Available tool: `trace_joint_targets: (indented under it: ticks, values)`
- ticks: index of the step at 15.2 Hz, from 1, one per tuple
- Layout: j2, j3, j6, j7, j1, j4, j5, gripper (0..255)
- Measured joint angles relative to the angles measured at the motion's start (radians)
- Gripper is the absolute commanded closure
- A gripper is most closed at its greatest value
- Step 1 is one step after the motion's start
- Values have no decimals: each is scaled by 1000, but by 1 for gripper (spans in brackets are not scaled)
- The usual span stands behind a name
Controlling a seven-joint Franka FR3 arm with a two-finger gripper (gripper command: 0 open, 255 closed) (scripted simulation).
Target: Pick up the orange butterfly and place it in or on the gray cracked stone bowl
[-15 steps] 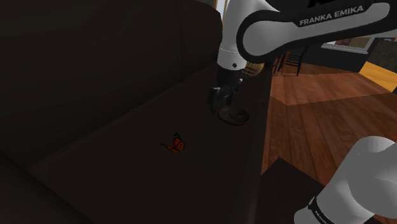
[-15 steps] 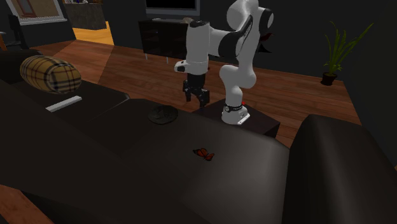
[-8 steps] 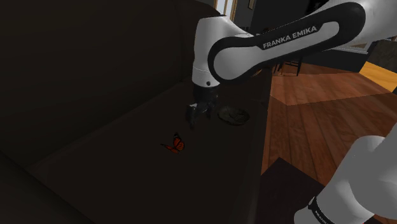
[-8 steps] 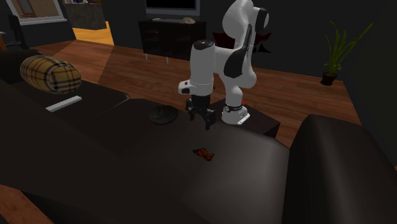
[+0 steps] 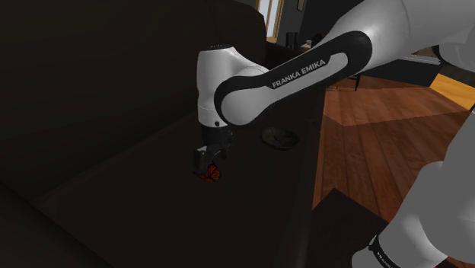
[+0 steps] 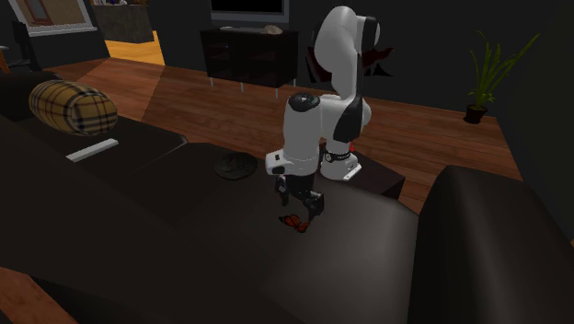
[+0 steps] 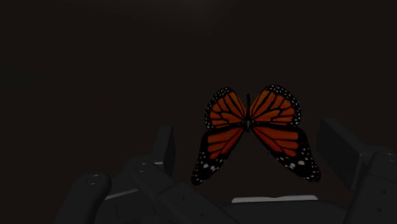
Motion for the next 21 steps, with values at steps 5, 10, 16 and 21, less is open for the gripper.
trace_joint_targets:
  ticks: [5,10,16,21]
  values:
    - [52,4,56,22,11,-10,-23,0]
    - [77,1,96,30,12,-27,-37,0]
    - [79,1,99,31,12,-28,-38,255]
    - [79,1,99,31,12,-28,-38,255]
